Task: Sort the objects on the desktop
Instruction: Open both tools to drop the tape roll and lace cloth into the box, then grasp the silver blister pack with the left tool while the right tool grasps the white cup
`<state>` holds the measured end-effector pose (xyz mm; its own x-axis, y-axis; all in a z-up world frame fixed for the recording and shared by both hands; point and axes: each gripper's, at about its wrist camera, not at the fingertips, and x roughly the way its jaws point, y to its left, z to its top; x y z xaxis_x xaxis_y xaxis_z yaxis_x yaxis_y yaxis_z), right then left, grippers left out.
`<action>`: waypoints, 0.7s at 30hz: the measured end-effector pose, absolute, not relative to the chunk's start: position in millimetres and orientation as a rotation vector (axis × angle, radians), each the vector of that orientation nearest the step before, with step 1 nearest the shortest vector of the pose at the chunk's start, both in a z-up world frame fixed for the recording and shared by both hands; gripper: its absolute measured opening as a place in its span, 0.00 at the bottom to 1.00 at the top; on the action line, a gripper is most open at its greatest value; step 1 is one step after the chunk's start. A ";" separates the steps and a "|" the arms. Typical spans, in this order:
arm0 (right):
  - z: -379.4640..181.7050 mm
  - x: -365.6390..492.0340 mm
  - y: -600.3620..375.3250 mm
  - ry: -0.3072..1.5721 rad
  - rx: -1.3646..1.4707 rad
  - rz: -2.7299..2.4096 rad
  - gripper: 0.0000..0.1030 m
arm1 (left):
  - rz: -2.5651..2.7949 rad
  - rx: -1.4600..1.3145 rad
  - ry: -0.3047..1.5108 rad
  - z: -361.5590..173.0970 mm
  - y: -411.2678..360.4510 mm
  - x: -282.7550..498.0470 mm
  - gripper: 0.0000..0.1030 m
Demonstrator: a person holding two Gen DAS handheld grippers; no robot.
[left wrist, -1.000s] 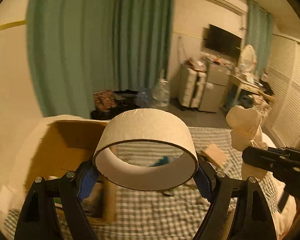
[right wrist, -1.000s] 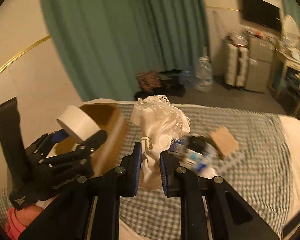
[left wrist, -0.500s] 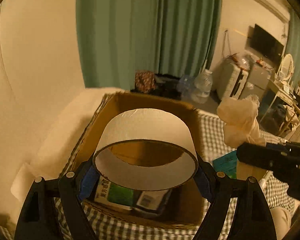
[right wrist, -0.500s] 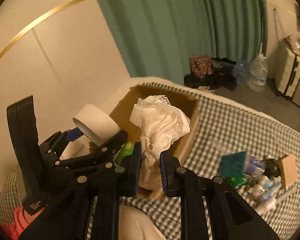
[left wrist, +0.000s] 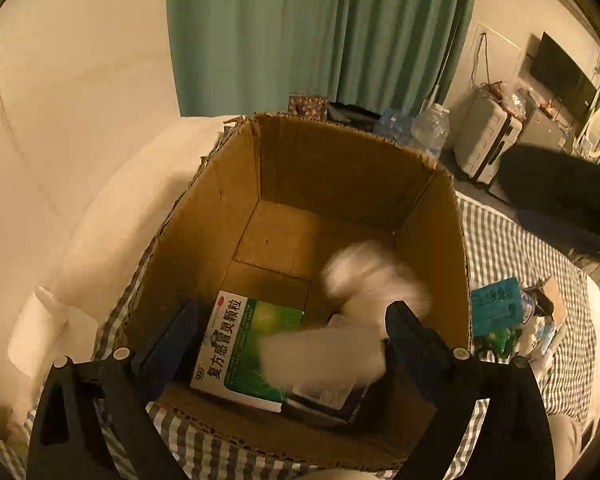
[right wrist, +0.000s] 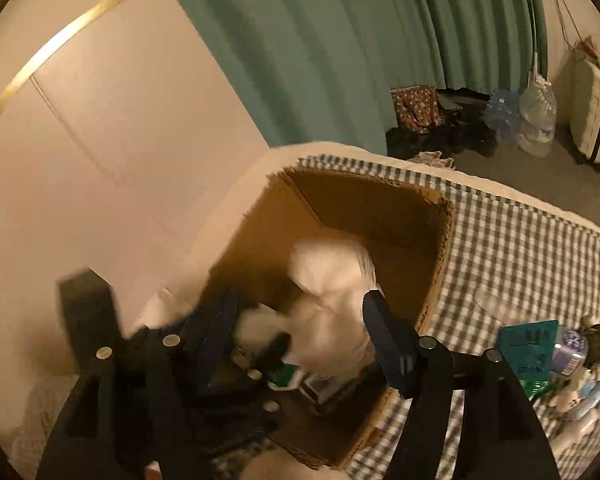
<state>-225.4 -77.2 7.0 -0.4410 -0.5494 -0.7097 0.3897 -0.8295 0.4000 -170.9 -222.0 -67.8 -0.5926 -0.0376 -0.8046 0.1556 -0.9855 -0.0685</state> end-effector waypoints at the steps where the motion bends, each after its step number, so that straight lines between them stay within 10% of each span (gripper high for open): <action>1: 10.3 -224.7 -76.0 -0.234 1.204 -2.282 0.64 | -2.708 1.349 0.202 -66.0 -220.5 -167.1 0.95; 21: 51.4 -121.1 109.2 -0.296 1.126 -2.732 0.70 | -3.002 1.258 0.197 -8.5 -52.6 -96.2 1.00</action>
<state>-121.1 109.2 51.4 -0.7000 -0.2320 -0.6754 0.0820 -0.9656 0.2468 -96.2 -52.6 -8.5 -0.6963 0.1560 -0.7006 -0.0633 -0.9856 -0.1565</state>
